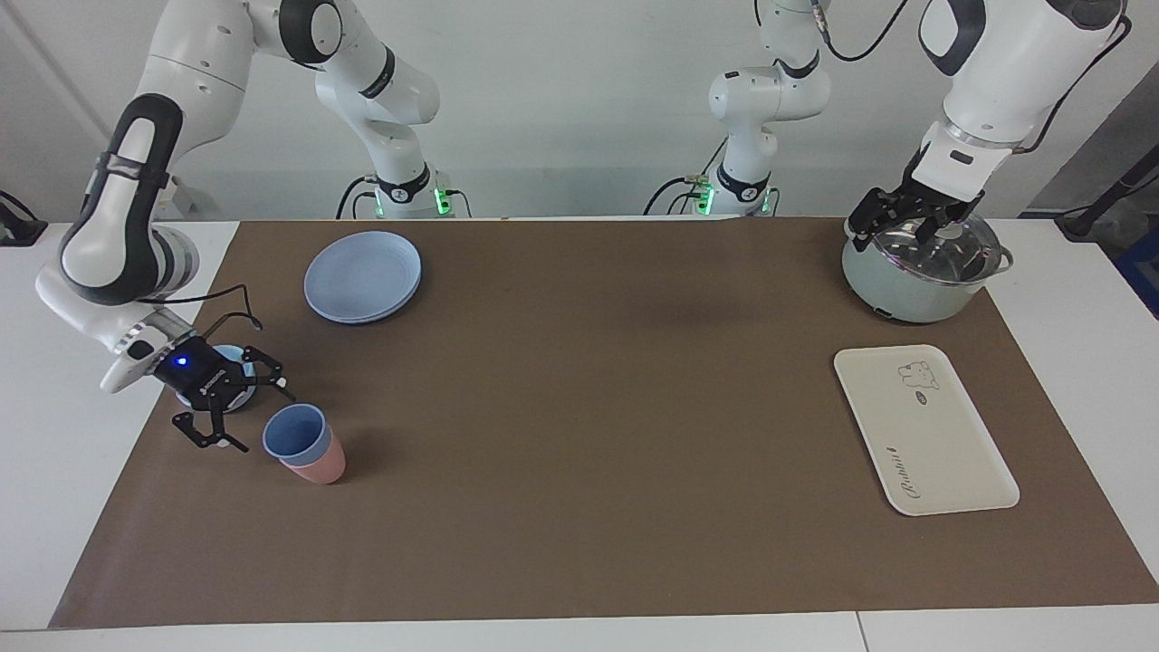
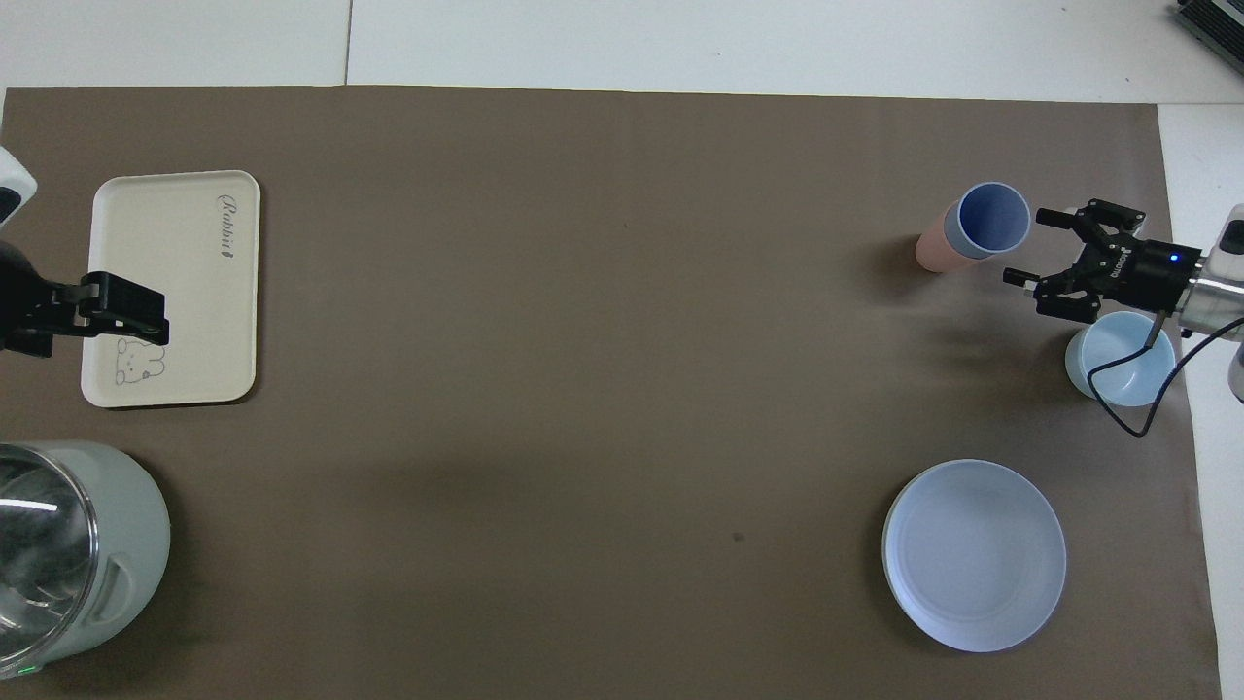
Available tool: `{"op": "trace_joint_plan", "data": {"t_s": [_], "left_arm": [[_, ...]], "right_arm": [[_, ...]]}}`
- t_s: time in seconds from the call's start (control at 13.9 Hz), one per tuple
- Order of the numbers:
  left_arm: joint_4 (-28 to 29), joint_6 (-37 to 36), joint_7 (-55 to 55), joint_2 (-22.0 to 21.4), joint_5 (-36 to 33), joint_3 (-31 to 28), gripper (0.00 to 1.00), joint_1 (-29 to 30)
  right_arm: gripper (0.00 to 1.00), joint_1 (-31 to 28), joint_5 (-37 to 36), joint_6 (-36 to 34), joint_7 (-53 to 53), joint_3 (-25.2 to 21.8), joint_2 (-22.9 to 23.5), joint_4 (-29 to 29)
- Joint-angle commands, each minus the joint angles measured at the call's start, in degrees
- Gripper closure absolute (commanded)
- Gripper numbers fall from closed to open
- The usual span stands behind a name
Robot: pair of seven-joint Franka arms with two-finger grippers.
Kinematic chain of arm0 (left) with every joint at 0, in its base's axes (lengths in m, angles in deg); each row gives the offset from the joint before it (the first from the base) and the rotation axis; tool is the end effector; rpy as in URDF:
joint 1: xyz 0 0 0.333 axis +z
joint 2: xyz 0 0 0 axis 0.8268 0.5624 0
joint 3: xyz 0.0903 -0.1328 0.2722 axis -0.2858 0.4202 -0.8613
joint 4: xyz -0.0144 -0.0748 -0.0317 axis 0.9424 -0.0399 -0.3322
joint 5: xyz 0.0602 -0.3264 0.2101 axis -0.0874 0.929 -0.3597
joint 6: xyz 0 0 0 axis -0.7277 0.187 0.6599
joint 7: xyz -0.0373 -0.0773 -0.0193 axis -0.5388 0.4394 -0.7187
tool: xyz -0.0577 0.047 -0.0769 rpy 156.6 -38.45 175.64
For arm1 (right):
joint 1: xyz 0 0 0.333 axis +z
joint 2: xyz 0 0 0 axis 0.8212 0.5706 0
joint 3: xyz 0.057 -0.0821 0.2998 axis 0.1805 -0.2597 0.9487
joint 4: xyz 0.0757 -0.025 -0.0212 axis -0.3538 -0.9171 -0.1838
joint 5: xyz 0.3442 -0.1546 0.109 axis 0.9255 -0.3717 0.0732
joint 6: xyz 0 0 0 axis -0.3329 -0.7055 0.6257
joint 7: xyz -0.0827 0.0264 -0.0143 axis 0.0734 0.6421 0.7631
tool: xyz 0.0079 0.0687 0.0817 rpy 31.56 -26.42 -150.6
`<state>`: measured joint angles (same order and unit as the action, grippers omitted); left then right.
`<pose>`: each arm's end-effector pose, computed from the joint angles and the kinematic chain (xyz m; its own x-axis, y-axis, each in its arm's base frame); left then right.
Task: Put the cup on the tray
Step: 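Reach the right gripper to the nested blue and pink cups and grasp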
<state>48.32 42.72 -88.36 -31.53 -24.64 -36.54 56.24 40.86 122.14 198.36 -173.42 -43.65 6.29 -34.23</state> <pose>0.5421 -0.0356 0.6148 0.9968 0.0487 -0.0627 0.0478 -0.9987 -0.0171 0.6162 -0.1855 0.3109 0.3784 0.3795 0.8442 0.8067 -0.5825 -0.0998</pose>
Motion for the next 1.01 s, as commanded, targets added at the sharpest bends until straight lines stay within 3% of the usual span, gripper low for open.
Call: {"op": "trace_joint_plan", "data": {"t_s": [0.0, 0.43, 0.94], "left_arm": [[2.2, 1.5, 0.1, -1.8, 0.0, 0.0, 0.00, 0.2], [2.3, 3.2, 0.3, -1.8, 0.0, 0.0, 0.00, 0.2], [2.3, 3.0, -0.4, -1.8, 0.0, 0.0, 0.00, -0.5]], "right_arm": [[0.00, 0.3, 4.8, -0.1, -4.5, 0.5, 2.0, 0.5], [0.00, 2.4, 5.1, 1.8, -5.0, 0.5, 2.4, 0.0], [0.00, 3.6, 11.1, 3.8, -6.7, 0.6, 4.5, -0.3]]}}
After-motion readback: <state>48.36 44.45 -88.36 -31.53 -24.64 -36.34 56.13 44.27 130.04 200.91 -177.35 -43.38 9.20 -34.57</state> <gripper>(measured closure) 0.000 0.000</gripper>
